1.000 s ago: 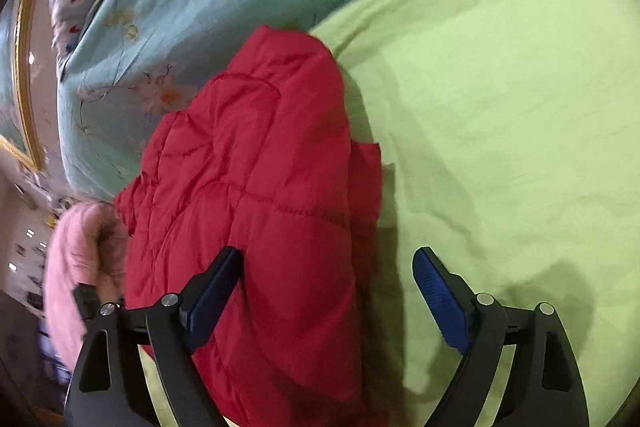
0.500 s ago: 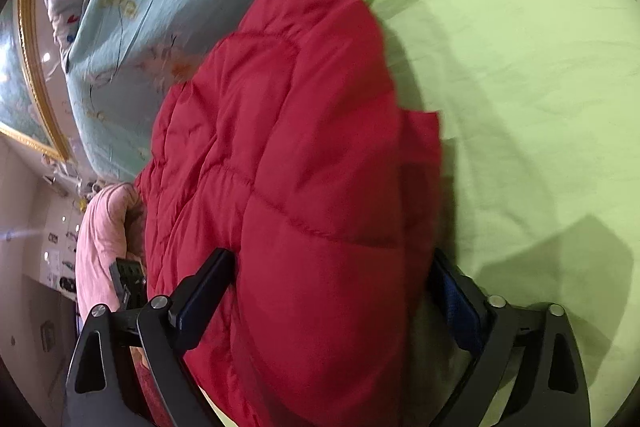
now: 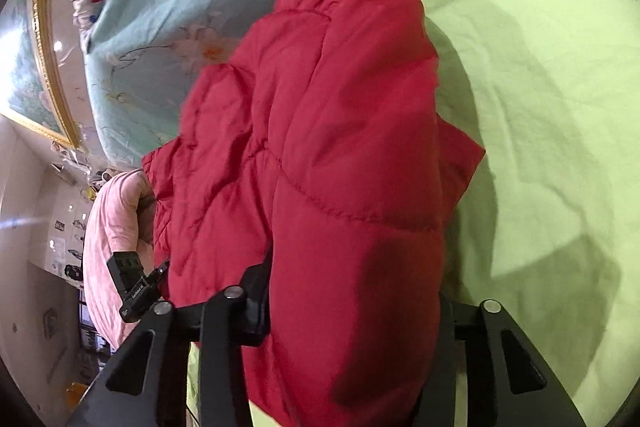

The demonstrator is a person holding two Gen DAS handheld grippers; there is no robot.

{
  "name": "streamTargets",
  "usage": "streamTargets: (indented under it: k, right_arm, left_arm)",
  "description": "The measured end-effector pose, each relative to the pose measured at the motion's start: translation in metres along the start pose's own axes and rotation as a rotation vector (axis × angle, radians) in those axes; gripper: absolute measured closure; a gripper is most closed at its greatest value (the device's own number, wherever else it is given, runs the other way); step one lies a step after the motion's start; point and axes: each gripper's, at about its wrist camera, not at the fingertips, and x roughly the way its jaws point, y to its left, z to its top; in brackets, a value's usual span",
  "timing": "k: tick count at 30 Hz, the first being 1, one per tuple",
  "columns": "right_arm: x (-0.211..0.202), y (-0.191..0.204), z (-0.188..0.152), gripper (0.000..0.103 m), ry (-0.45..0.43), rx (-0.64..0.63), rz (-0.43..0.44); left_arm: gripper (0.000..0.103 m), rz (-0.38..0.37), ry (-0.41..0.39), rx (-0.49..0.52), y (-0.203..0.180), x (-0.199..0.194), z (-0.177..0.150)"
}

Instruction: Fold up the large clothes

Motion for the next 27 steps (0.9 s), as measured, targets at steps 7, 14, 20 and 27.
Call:
streamTargets:
  k: [7, 14, 20, 27]
  right_arm:
    - [-0.033, 0.03, -0.038, 0.067, -0.005, -0.068, 0.029]
    - [-0.064, 0.043, -0.105, 0.067, 0.01, -0.093, 0.059]
    - [-0.074, 0.037, -0.148, 0.066, 0.009, -0.067, 0.086]
    - [-0.069, 0.035, -0.162, 0.065, 0.005, -0.035, 0.083]
  left_arm:
    - [0.06, -0.019, -0.034, 0.038, -0.028, -0.05, -0.021]
    - [0.06, -0.045, -0.032, 0.039, -0.041, -0.106, -0.083]
    - [0.06, -0.054, -0.038, 0.021, -0.04, -0.135, -0.125]
    - [0.059, -0.018, -0.019, -0.002, -0.025, -0.135, -0.146]
